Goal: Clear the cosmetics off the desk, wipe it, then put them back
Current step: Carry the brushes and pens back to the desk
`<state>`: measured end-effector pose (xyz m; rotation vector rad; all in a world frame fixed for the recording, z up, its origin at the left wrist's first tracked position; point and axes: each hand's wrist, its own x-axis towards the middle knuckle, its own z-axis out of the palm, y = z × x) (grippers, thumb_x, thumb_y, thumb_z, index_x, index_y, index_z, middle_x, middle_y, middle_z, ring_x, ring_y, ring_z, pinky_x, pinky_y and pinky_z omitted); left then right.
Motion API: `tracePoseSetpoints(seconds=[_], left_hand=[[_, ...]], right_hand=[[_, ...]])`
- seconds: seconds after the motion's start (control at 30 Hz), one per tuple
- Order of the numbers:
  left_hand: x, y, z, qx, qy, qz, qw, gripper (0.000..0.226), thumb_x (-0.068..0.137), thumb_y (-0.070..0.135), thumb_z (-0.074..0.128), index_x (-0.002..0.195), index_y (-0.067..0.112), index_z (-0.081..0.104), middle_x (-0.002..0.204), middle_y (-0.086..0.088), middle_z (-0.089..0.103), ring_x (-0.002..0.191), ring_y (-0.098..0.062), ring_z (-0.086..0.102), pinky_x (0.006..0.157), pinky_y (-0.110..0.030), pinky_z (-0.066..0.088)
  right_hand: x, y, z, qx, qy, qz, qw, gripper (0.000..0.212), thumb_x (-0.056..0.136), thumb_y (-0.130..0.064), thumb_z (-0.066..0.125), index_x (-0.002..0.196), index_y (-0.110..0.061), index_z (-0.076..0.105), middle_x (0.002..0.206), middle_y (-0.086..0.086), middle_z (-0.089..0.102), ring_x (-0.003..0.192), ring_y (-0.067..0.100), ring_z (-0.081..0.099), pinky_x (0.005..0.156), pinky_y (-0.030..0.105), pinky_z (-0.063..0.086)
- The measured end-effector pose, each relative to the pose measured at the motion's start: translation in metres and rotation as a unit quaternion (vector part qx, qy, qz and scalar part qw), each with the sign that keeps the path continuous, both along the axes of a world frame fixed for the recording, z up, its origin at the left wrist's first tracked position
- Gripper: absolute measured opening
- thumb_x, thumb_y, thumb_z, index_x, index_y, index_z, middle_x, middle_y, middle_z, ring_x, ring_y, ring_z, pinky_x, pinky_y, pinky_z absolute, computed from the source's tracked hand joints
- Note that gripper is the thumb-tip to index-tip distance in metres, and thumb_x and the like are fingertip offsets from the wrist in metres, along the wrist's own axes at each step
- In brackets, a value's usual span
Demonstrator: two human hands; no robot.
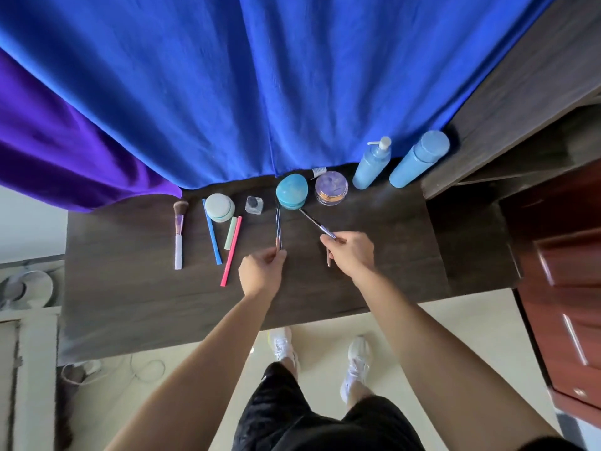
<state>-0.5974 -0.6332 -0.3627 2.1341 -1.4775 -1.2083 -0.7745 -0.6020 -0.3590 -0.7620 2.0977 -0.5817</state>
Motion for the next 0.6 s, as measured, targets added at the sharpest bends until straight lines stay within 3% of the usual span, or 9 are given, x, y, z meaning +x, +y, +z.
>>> tracePoseSetpoints(seconds=[0.1,0.2,0.3,0.4,0.47,0.6], left_hand=[[0.004,-0.004,-0.003,-0.014,-0.001,0.013,1.000,0.019,0.088,0.034,0.069,0.099,0.021,0.079,0.086,0.001,0.076,0.081,-0.018,0.068,0.071,-0.023,0.049],[0.010,-0.006,-0.006,-0.019,-0.006,0.031,0.999,0.017,0.088,0.032,0.069,0.091,0.017,0.077,0.073,0.002,0.068,0.075,-0.020,0.066,0.055,-0.015,0.038],[0.014,-0.007,-0.008,-0.014,-0.024,0.028,0.999,0.017,0.088,0.029,0.068,0.100,0.019,0.077,0.081,0.005,0.071,0.074,-0.017,0.062,0.063,-0.024,0.041],[0.016,-0.004,-0.011,-0.010,-0.043,0.017,0.999,0.021,0.090,0.029,0.065,0.107,0.020,0.074,0.097,-0.001,0.071,0.084,-0.020,0.064,0.072,-0.031,0.051],[0.016,0.000,-0.009,-0.013,-0.053,0.004,0.998,0.018,0.090,0.030,0.065,0.103,0.019,0.070,0.102,-0.004,0.067,0.090,-0.023,0.063,0.078,-0.037,0.054],[0.015,0.009,0.010,-0.028,-0.076,-0.040,0.996,0.022,0.088,0.033,0.064,0.104,0.018,0.063,0.116,-0.008,0.062,0.102,-0.025,0.057,0.085,-0.042,0.051]], right_hand=[[0.001,-0.004,0.002,0.002,0.011,0.011,1.000,0.029,0.091,-0.034,0.065,0.068,-0.018,0.073,0.056,-0.001,0.069,0.057,0.003,0.063,0.053,0.010,0.042],[-0.002,0.001,-0.001,0.009,0.016,0.021,1.000,0.026,0.090,-0.033,0.065,0.067,-0.023,0.072,0.055,-0.002,0.069,0.058,0.002,0.063,0.052,0.011,0.040],[-0.007,0.006,-0.005,0.012,0.028,0.022,0.999,0.021,0.090,-0.033,0.068,0.071,-0.027,0.072,0.058,-0.006,0.070,0.057,0.000,0.063,0.050,0.009,0.041],[-0.012,0.009,-0.007,0.018,0.032,0.024,0.999,0.010,0.089,-0.029,0.071,0.094,-0.024,0.077,0.080,-0.009,0.073,0.084,0.010,0.068,0.069,0.023,0.051],[-0.013,0.014,-0.004,0.021,0.033,0.033,0.999,0.026,0.089,-0.030,0.072,0.113,-0.019,0.074,0.100,-0.004,0.074,0.098,0.016,0.066,0.079,0.026,0.049],[-0.022,0.024,0.013,0.012,0.027,0.045,0.999,0.038,0.091,-0.031,0.068,0.127,-0.020,0.067,0.118,-0.001,0.071,0.113,0.017,0.063,0.089,0.023,0.043]])
